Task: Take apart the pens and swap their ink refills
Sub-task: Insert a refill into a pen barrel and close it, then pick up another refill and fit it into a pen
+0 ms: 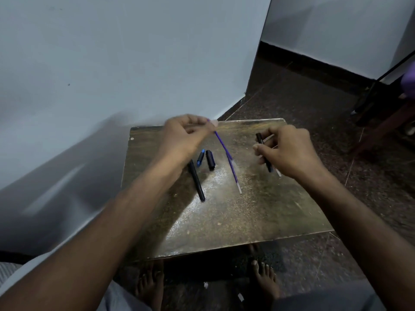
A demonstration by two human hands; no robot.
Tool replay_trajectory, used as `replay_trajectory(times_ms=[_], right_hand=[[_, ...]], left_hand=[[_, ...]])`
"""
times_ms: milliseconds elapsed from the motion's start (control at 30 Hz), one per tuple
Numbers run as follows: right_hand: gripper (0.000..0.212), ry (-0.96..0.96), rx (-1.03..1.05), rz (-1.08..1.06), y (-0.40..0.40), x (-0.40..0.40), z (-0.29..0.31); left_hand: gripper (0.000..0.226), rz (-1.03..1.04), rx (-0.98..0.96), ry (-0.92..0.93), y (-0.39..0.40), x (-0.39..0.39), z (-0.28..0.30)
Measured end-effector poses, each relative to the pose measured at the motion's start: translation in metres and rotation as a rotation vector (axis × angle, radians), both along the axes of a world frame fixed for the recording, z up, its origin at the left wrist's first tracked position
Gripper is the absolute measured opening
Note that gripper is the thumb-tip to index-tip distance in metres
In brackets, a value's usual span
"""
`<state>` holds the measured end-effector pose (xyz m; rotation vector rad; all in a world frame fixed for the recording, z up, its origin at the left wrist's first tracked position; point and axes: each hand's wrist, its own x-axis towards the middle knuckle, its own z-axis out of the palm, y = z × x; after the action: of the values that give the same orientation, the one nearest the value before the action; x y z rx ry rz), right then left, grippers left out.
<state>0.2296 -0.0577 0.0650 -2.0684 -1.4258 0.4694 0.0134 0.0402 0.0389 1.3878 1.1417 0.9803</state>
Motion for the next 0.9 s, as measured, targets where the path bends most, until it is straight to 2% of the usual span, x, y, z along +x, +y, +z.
replay_trajectory(times_ms=[67, 200, 367, 567, 633, 700, 767, 900], right_hand=[[0.01, -0.03, 0.021, -0.037, -0.002, 0.01, 0.003], [0.011, -0.073, 0.015, -0.122, -0.017, 0.032, 0.006], [0.01, -0.091, 0.0, -0.121, -0.03, 0.044, 0.003], [0.01, -0.083, -0.007, -0.087, -0.029, 0.048, 0.003], [0.01, -0.086, -0.009, -0.081, -0.029, 0.051, 0.002], [0.009, -0.085, -0.007, -0.076, -0.029, 0.052, 0.001], [0.01, -0.087, -0.007, -0.06, -0.028, 0.051, 0.0], [0.012, -0.107, -0.012, -0.031, -0.025, 0.043, 0.0]], left_hand=[[0.024, -0.085, -0.043, 0.08, -0.01, 0.018, -0.005], [0.028, -0.129, -0.001, 0.277, -0.025, 0.059, -0.012], [0.024, -0.14, -0.104, 0.294, -0.027, 0.07, -0.02], [0.028, -0.079, -0.018, 0.293, -0.02, 0.074, -0.015], [0.024, -0.082, 0.104, 0.336, -0.017, 0.068, -0.014], [0.026, -0.132, 0.28, 0.469, -0.016, 0.057, -0.015], [0.037, -0.222, 0.412, 0.679, -0.017, 0.047, -0.017], [0.054, -0.267, 0.465, 1.053, -0.026, 0.051, -0.02]])
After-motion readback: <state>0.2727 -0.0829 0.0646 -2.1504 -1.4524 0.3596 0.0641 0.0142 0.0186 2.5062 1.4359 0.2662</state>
